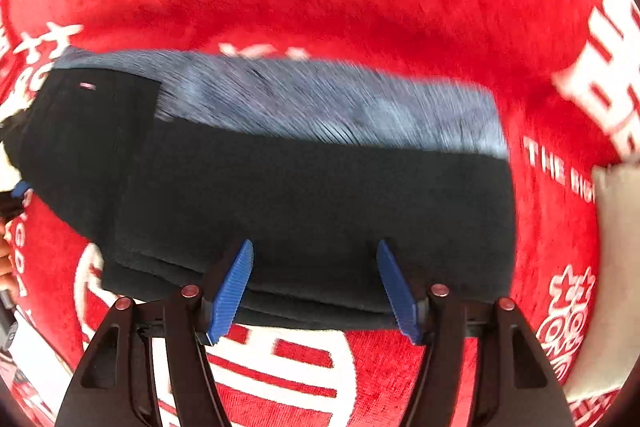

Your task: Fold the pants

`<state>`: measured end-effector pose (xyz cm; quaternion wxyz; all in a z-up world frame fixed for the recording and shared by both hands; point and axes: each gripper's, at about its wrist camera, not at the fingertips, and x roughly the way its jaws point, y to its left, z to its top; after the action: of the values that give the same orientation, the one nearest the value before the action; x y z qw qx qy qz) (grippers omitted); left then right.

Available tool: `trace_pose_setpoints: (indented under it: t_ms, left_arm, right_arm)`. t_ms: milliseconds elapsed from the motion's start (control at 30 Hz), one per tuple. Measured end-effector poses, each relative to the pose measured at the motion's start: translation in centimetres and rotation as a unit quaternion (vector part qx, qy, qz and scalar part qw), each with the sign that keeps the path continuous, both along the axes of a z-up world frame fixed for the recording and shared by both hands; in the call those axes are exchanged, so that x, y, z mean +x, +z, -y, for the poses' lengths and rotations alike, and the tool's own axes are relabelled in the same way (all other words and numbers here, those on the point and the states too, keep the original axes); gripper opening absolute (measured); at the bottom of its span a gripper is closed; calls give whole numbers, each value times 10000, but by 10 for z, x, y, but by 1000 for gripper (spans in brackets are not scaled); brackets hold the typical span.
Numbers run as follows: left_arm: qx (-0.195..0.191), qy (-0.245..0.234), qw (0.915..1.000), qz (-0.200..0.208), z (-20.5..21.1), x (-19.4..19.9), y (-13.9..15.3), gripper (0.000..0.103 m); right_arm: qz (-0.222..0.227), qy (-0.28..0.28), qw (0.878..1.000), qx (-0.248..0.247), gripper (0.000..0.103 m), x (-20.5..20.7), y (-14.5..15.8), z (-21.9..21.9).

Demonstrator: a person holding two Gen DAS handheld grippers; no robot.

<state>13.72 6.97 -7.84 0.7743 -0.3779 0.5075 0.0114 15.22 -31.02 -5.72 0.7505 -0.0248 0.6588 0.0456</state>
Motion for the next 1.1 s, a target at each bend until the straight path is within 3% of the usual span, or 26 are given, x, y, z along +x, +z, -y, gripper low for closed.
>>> trace_pose_setpoints:
  t_ms: [33, 100, 200, 267, 400, 567, 700, 833, 1000, 1033, 1067, 1100]
  left_arm:
    - [318, -17, 9994, -110, 6, 2, 3, 87]
    - [1001, -57, 9940, -427, 13, 5, 6, 45]
    - [1110, 7, 9923, -558, 8, 3, 8, 30]
    - [1344, -151, 9895, -506, 14, 4, 13, 28]
    - [2092, -491, 9755, -465, 38, 8, 24, 27]
    - [2519, -613, 9644, -519, 53, 10, 29, 27]
    - [2702, -674, 9590, -531, 59, 13, 32, 27]
    - [2831, -754, 9547, -514, 61, 11, 34, 27]
    - [3094, -911, 9454, -471, 70, 10, 38, 27]
    - [3136, -939, 9438, -464, 74, 9, 40, 27]
    - [3165, -982, 9423, -475, 76, 9, 40, 27]
    - [3172, -1012, 9416, -494, 77, 8, 40, 27]
  right_arm:
    - [38, 83, 9999, 68, 68, 6, 8, -7]
    - [48, 336, 9987, 380, 68, 26, 27, -30]
    - [-98, 737, 9949, 684, 72, 67, 48, -72]
    - [-318, 958, 9897, 1013, 80, 95, 59, -104]
    - [-953, 1581, 9757, 1183, 82, 134, 66, -182]
    - [-1551, 2330, 9537, 1099, 85, 157, 55, -284]
    - [-2044, 2519, 9393, 1114, 87, 165, 36, -338]
    - [-2601, 3007, 9152, 659, 88, 159, 1, -390]
    - [-3178, 3441, 8835, 54, 88, 136, -35, -411]
    - [-3180, 3500, 8811, -46, 79, 133, -38, -410]
    - [-3134, 3573, 8797, -125, 54, 131, -39, -408]
    - [-3054, 3656, 8792, -133, 41, 129, -37, -404]
